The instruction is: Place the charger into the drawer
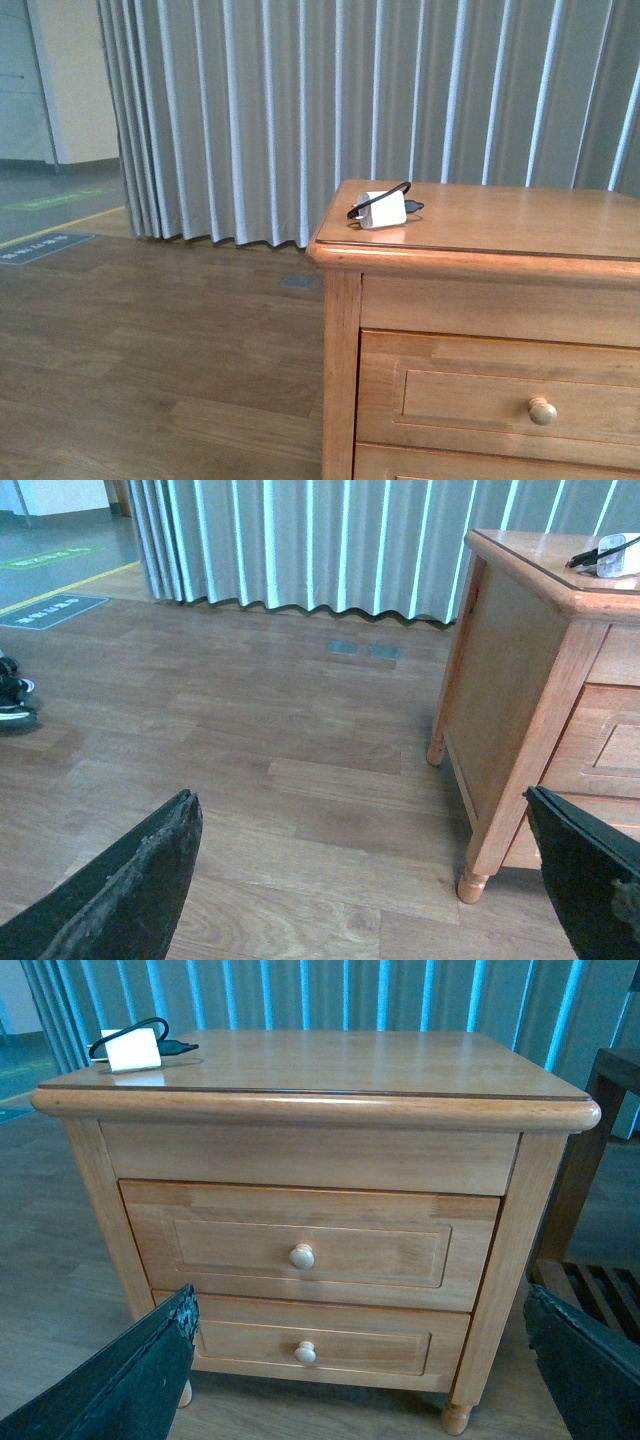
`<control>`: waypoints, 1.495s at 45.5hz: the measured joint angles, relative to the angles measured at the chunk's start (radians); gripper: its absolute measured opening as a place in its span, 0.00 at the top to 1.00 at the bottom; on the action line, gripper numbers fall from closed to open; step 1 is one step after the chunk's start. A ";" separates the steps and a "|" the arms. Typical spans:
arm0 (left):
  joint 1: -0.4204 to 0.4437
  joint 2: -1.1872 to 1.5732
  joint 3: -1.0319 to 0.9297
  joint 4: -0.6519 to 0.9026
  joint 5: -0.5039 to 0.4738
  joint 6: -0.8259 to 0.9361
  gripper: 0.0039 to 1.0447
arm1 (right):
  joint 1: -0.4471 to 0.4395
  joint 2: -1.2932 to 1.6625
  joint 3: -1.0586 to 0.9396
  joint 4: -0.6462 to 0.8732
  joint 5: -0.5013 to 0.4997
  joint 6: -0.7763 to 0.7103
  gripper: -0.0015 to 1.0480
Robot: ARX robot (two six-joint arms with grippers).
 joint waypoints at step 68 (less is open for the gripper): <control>0.000 0.000 0.000 0.000 0.000 0.000 0.06 | 0.156 0.522 0.034 0.342 -0.068 -0.154 0.08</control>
